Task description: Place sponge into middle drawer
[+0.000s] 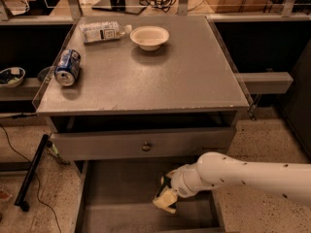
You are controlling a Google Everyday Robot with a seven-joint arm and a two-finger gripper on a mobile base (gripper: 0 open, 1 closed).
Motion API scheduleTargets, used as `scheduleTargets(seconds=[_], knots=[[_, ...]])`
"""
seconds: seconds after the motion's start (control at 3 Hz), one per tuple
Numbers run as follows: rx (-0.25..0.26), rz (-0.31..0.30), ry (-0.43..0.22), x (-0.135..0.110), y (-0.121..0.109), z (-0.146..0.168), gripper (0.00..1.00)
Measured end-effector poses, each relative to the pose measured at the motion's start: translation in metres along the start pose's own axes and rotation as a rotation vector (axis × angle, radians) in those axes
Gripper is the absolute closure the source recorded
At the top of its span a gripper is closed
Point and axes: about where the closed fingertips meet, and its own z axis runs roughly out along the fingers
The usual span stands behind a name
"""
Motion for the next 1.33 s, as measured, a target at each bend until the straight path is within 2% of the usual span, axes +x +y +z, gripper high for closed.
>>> scheduleTargets(seconds=[0.33,1.0,1.33], knots=[[0.000,0.000,0.000,0.000,0.000,0.000,1.00],[-0.083,-0.059,0.017,-0.007,0.024,0.051,1.00],[-0.085,-0.059,0.018,-0.007,0.024,0.051,1.00]])
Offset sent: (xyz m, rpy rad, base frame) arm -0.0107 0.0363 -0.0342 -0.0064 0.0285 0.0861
